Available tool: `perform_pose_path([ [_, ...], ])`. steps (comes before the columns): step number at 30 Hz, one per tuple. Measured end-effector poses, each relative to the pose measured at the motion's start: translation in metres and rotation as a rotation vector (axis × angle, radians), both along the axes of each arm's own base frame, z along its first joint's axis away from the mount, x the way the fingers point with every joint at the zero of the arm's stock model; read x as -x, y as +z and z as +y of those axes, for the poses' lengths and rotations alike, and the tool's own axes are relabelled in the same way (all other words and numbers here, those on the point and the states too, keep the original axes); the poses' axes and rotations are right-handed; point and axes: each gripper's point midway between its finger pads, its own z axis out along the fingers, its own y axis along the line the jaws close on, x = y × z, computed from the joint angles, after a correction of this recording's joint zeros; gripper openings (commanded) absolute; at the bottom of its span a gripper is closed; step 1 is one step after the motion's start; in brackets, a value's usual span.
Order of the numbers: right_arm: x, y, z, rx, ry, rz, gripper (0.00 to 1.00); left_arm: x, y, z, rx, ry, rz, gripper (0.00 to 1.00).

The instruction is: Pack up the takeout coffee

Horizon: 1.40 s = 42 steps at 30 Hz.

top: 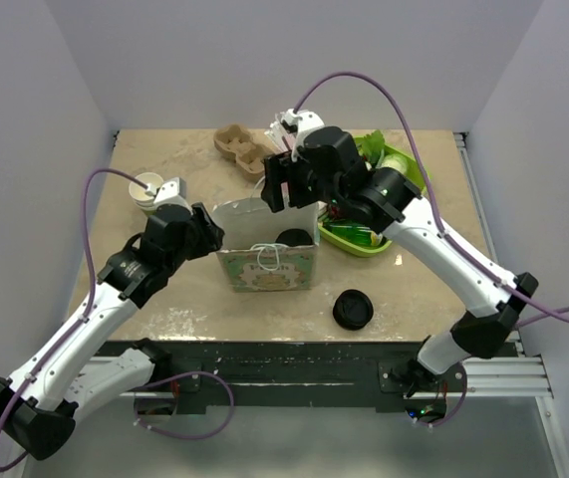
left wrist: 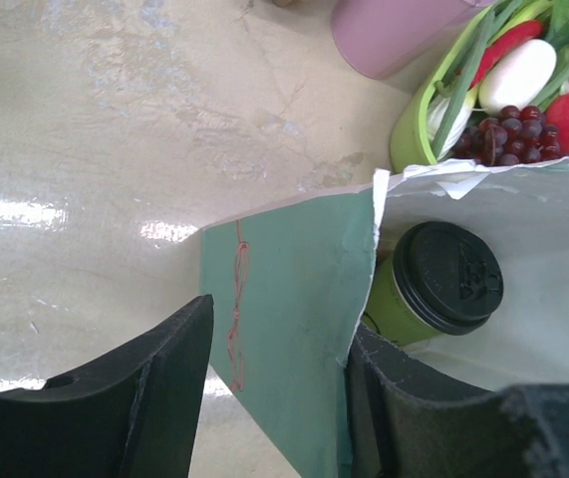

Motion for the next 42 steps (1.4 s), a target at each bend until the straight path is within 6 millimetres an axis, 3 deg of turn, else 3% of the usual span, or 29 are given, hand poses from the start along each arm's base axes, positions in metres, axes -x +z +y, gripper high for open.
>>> perform_pose_path([
  [5, 0.017, 0.04, -0.014, -0.099, 0.034, -0.099, 0.9, 0.0, 0.022, -0.006, 0.035, -0.029, -0.045, 0.61],
  [8, 0.028, 0.067, -0.028, -0.161, 0.035, -0.175, 0.98, 0.002, 0.041, -0.006, 0.057, -0.044, -0.09, 0.71],
  [9, 0.03, 0.076, -0.033, -0.18, 0.028, -0.202, 0.98, 0.003, 0.048, -0.006, 0.064, -0.048, -0.106, 0.82],
  [12, 0.035, 0.096, -0.051, -0.212, -0.006, -0.275, 0.98, 0.005, 0.065, -0.005, 0.083, -0.055, -0.146, 0.99],
  [18, 0.029, 0.127, -0.079, -0.231, -0.104, -0.399, 0.98, 0.01, 0.092, -0.005, 0.11, -0.068, -0.192, 1.0],
  [23, -0.002, 0.123, -0.095, -0.177, -0.187, -0.415, 0.98, 0.013, 0.125, -0.003, 0.125, -0.074, -0.231, 1.0],
  [28, -0.038, 0.1, -0.105, -0.118, -0.232, -0.377, 0.98, 0.002, 0.149, -0.003, 0.113, -0.046, -0.242, 1.0],
  [31, -0.06, 0.082, -0.108, -0.088, -0.239, -0.34, 0.98, -0.007, 0.147, -0.006, 0.091, -0.039, -0.223, 1.0],
  [36, -0.082, 0.069, -0.113, -0.068, -0.246, -0.305, 0.98, -0.025, 0.131, -0.012, 0.029, -0.033, -0.164, 1.0],
  [42, -0.099, 0.063, -0.127, -0.063, -0.271, -0.29, 0.98, -0.046, 0.14, -0.017, -0.006, -0.019, -0.183, 1.0],
])
